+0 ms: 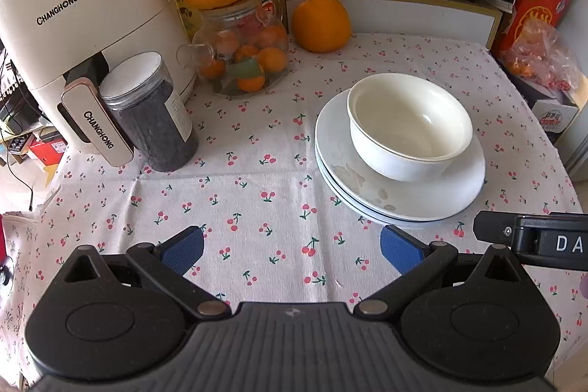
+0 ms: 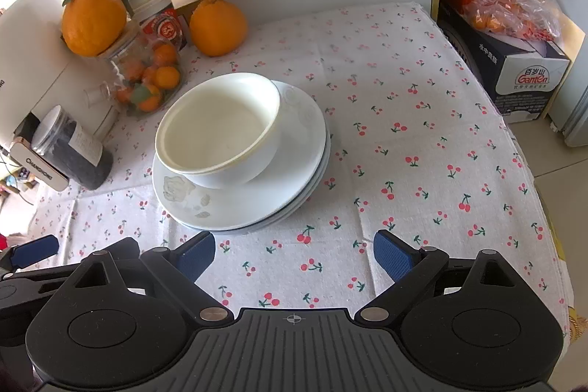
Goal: Organize plates and bowls
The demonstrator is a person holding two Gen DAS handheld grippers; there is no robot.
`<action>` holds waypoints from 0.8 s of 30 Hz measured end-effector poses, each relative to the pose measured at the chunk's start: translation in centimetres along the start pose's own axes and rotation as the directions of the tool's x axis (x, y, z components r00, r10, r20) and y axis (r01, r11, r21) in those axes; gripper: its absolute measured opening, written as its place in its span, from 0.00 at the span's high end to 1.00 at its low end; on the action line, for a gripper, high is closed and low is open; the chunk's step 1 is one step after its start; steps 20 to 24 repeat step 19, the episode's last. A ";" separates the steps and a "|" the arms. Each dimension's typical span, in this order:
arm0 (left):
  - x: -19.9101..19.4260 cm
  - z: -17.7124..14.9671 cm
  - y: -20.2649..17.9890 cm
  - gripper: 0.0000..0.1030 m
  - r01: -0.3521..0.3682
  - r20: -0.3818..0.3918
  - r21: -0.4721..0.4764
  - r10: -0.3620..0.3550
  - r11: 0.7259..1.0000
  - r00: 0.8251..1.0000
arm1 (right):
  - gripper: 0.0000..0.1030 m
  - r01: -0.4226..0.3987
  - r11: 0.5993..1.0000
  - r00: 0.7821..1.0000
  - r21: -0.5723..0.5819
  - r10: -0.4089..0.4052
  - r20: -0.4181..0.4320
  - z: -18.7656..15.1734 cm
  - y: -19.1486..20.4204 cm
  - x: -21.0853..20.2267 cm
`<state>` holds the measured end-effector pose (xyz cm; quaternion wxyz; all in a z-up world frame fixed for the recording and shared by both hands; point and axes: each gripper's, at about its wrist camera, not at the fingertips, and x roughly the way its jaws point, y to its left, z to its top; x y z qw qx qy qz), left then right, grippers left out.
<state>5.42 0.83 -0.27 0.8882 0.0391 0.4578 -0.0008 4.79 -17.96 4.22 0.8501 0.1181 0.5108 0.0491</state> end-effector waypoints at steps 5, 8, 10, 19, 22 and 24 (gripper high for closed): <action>0.1 -0.1 -0.1 0.01 -0.001 -0.006 0.001 0.001 1.000 1.000 | 0.08 0.001 1.000 1.000 -0.002 -0.001 -0.001 -0.1 0.0 0.0; 0.1 -0.1 -0.1 0.01 -0.001 -0.009 0.001 0.001 1.000 1.000 | 0.08 0.001 1.000 1.000 -0.004 -0.001 -0.004 -0.1 -0.1 0.1; 0.1 -0.1 -0.1 0.01 -0.001 -0.011 0.001 0.001 1.000 1.000 | 0.08 0.002 1.000 1.000 -0.005 -0.002 -0.006 -0.1 -0.1 0.1; 0.2 -0.2 -0.1 0.01 0.003 -0.021 -0.001 -0.003 1.000 1.000 | 0.08 0.008 1.000 1.000 0.001 -0.008 -0.003 0.0 -0.3 0.1; 0.2 -0.2 -0.1 0.01 0.003 -0.021 -0.001 -0.003 1.000 1.000 | 0.08 0.008 1.000 1.000 0.001 -0.008 -0.003 0.0 -0.3 0.1; 0.2 -0.2 -0.1 0.01 0.003 -0.021 -0.001 -0.003 1.000 1.000 | 0.08 0.008 1.000 1.000 0.001 -0.008 -0.003 0.0 -0.3 0.1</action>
